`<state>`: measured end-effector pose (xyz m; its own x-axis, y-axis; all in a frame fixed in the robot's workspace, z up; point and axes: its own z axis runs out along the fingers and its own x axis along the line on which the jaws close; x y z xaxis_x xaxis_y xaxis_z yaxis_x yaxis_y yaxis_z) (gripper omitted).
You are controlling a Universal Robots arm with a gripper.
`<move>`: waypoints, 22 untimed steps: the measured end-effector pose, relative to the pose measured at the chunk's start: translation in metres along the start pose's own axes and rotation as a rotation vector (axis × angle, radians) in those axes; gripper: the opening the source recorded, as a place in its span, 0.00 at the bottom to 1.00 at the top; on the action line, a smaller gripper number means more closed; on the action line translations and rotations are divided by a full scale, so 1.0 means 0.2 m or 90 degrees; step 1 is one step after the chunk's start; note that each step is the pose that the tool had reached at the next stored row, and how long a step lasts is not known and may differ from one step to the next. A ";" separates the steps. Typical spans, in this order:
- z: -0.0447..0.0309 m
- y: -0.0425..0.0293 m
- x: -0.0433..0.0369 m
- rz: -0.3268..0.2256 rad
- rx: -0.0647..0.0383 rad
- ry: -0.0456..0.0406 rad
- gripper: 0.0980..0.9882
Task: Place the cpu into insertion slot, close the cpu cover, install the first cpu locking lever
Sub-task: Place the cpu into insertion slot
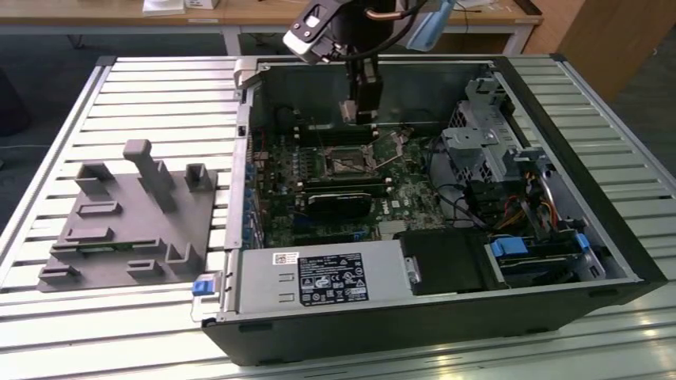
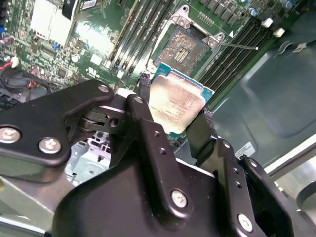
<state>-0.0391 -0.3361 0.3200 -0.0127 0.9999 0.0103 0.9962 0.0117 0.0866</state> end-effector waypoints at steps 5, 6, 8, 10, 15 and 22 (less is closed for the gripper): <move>0.012 -0.001 0.002 0.016 0.000 -0.0015 0.50; 0.014 -0.001 0.002 0.019 0.000 -0.0016 0.50; 0.018 -0.001 0.002 0.022 0.000 -0.0020 0.50; 0.021 -0.002 0.002 0.025 0.000 -0.0021 0.50; 0.037 -0.003 0.006 0.035 0.000 -0.0030 0.50; 0.069 -0.006 0.010 0.037 0.000 -0.0032 0.50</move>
<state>-0.0391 -0.3339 0.3061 0.0454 0.9989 0.0103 0.9952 -0.0461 0.0866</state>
